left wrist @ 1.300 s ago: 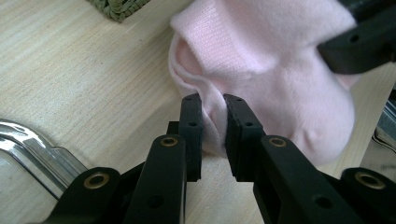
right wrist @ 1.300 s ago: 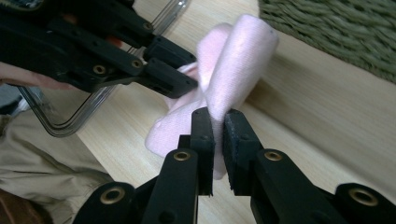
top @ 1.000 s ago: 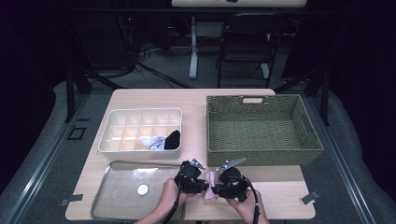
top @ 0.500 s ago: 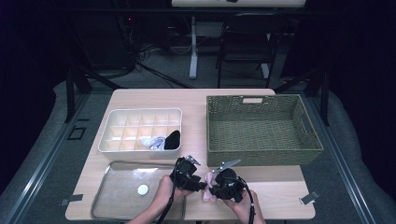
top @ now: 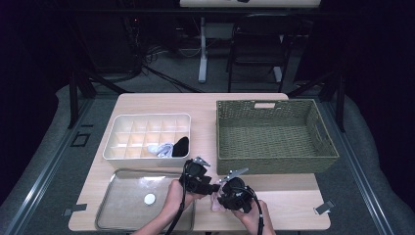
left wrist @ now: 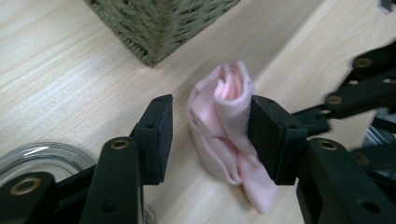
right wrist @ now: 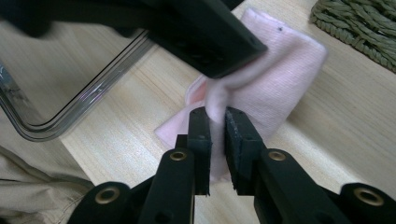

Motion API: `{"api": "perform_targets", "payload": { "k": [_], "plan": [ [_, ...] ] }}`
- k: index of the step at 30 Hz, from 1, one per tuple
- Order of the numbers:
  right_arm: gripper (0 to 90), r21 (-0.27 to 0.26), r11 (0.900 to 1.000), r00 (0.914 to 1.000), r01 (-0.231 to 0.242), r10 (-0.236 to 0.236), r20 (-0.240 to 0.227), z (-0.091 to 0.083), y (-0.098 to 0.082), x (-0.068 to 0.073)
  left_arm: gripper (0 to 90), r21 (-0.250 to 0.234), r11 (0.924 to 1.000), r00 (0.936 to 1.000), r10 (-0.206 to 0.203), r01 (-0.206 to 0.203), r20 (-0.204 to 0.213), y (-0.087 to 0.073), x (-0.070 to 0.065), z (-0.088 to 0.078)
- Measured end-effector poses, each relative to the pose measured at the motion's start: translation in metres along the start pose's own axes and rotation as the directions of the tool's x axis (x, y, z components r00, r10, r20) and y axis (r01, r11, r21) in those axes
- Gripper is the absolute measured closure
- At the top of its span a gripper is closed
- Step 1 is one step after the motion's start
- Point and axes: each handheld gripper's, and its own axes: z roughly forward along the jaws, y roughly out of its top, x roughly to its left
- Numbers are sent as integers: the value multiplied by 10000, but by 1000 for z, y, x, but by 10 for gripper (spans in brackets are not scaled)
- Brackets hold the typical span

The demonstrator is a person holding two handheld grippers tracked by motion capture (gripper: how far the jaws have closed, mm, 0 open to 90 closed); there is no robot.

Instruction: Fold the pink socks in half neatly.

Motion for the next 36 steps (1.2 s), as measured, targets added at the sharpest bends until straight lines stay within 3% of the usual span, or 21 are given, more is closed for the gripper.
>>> {"api": "perform_targets", "payload": {
  "k": [5, 7, 10, 13, 14, 21, 26, 36],
  "plan": [
    [748, 155, 9999, 10000, 34, -35, 31, -3, 0, 0, 516, 119, 9997, 9998, -192, 192, 3, -1, 4, 6],
    [656, 204, 9998, 10000, -40, 39, 41, -8, 0, -1, 522, 202, 9997, 9999, -151, 152, -35, -2, 5, 7],
    [599, 142, 9995, 9995, -287, 285, 121, -17, -4, -5, 526, 130, 9997, 9997, -226, 227, -41, -3, 5, 9],
    [553, 234, 9971, 9974, -719, 717, 100, -11, -7, -11, 525, 160, 9997, 9998, -202, 202, -3, -3, 6, 9],
    [539, 478, 9966, 9977, -676, 676, 1, -9, -7, -12, 525, 157, 9997, 9998, -199, 199, -4, -3, 6, 9],
    [644, 565, 9973, 9988, -474, 469, 98, 1, -5, -7, 497, 166, 9979, 9972, -639, 633, 388, -4, 8, 9],
    [663, 478, 9979, 9989, -426, 417, 197, 2, -6, -7, 466, 251, 9960, 9947, -871, 858, 545, -4, 10, 10],
    [683, 584, 9981, 9996, -203, 192, 204, 1, -6, -8, 423, 115, 9985, 9977, -544, 540, 404, -2, 2, 5]
  ]
}}
